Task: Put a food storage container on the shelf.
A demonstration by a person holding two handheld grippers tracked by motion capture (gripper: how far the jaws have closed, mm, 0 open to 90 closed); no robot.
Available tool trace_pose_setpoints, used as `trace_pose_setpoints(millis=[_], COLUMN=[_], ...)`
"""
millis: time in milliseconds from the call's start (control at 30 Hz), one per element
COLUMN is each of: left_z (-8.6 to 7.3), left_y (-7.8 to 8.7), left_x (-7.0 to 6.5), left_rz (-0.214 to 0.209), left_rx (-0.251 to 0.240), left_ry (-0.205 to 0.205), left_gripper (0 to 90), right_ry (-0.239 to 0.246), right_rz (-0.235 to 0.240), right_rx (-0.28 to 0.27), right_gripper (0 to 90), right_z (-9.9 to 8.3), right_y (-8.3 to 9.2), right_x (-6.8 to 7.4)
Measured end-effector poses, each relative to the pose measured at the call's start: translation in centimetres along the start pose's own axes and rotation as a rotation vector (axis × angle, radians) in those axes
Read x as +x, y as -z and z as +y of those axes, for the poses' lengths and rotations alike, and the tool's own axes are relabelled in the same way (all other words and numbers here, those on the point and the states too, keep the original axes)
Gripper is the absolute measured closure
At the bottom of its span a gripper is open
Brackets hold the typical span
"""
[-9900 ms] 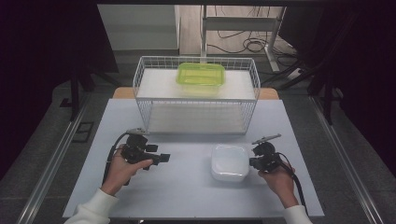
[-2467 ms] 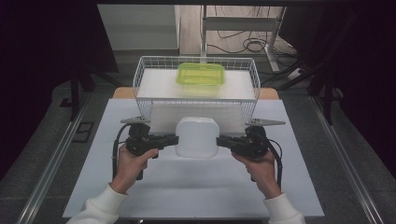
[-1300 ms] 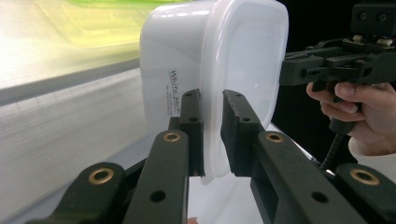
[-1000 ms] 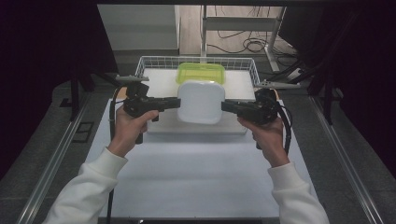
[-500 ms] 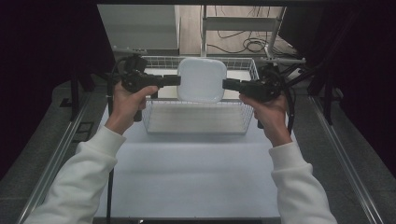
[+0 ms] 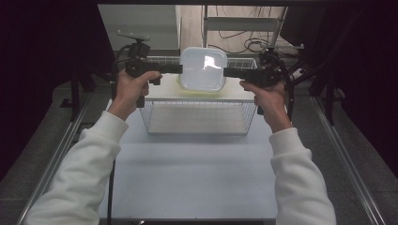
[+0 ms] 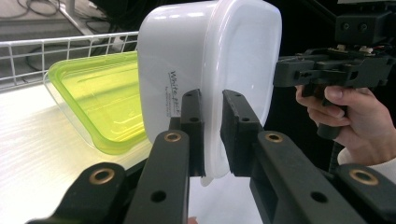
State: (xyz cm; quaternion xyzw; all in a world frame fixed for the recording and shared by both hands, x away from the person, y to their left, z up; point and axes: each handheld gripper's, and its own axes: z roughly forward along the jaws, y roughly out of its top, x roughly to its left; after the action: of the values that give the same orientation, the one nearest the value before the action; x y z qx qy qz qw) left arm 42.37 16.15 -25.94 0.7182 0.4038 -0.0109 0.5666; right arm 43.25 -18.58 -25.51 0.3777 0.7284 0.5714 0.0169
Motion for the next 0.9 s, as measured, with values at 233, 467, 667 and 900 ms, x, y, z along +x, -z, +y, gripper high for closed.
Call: trace_pose_setpoints(millis=[233, 467, 667, 900], left_z=[1.7, 2.7, 2.8, 2.9], left_y=[-0.9, -1.9, -2.1, -2.5], left_x=[1.7, 3.6, 5.2, 6.7], left_rz=[-0.024, -0.041, -0.073, -0.118], left_rx=[0.021, 0.046, 0.047, 0.044], left_ry=[0.062, 0.137, 0.226, 0.339], left_gripper=[79.3, 79.5, 79.9, 79.8], right_ry=[-0.055, -0.137, -0.228, -0.317], right_rz=[-0.005, -0.017, 0.020, 0.008], right_rx=[0.025, 0.053, 0.065, 0.078], right_gripper=[78.7, 78.6, 78.8, 78.3], right_z=[1.6, 2.5, 3.0, 3.9], right_y=[-0.8, -2.2, -3.1, -3.6], right_x=[-1.1, -2.9, -4.2, -4.7])
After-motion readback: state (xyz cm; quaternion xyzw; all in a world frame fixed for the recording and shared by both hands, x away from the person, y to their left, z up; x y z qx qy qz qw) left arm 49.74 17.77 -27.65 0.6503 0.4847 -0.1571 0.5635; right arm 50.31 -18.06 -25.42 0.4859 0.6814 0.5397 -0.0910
